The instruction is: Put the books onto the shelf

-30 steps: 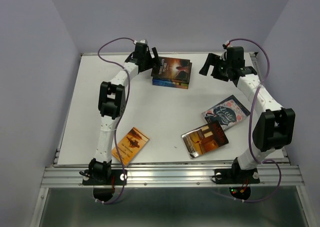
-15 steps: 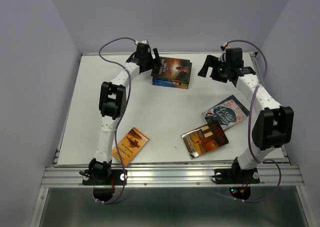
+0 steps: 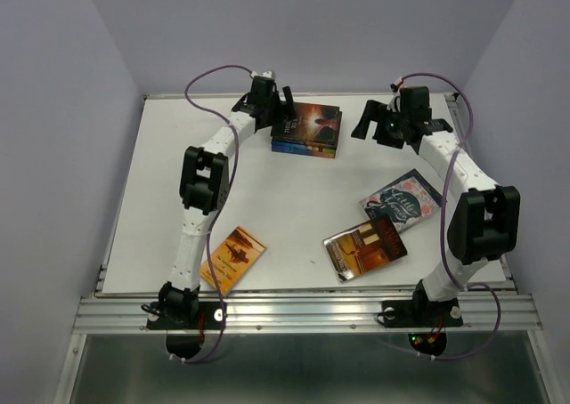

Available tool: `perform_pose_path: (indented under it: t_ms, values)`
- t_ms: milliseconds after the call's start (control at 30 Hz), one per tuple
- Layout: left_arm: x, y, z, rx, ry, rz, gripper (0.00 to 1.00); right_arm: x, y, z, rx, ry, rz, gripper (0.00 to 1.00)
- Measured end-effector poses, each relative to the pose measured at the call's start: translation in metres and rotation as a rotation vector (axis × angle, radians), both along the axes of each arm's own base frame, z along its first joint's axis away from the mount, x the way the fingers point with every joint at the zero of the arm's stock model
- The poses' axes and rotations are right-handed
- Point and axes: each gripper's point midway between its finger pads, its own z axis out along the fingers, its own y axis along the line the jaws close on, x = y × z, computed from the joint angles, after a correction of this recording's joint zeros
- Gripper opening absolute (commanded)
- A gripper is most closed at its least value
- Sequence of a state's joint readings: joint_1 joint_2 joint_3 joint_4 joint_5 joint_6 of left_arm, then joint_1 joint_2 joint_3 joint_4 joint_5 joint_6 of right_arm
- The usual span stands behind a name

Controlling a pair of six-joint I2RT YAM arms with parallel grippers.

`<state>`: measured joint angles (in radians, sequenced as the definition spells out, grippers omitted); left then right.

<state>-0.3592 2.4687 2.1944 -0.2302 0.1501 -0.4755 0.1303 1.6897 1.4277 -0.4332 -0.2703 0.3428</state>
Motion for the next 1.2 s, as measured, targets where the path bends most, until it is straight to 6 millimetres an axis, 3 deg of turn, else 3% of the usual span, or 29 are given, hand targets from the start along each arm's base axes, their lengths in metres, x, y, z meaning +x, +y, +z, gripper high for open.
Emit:
perform_pose_path:
  t_ms: [400, 633, 767, 833, 900, 1033, 1133, 1200]
  values:
    - [-0.003, -0.007, 0.001, 0.014, -0.006, -0.013, 0.99, -0.001, 0.002, -0.001, 0.005, 0.002, 0.016, 1.0]
    - [-0.001, -0.007, 0.014, 0.032, -0.027, -0.013, 0.99, -0.003, 0.007, -0.003, 0.008, 0.001, 0.058, 1.0]
    - [-0.008, 0.004, 0.025, 0.057, -0.022, 0.02, 0.99, -0.005, 0.007, -0.006, -0.001, -0.001, 0.077, 1.0]
    - [-0.021, 0.017, 0.039, 0.069, -0.017, 0.046, 0.99, -0.008, 0.003, -0.014, -0.017, 0.012, 0.064, 1.0]
    - [-0.035, 0.032, 0.053, 0.077, -0.028, 0.077, 0.99, -0.012, -0.006, -0.025, -0.046, 0.027, 0.01, 1.0]
    - [-0.074, 0.075, 0.1, 0.074, -0.082, 0.161, 0.99, -0.032, -0.036, -0.044, -0.094, 0.081, -0.155, 1.0]
    - [-0.101, 0.102, 0.132, 0.062, -0.14, 0.212, 0.99, -0.058, -0.067, -0.051, -0.089, 0.112, -0.294, 1.0]
    - [-0.11, 0.107, 0.138, 0.048, -0.167, 0.215, 0.99, -0.087, -0.093, -0.055, -0.079, 0.143, -0.405, 1.0]
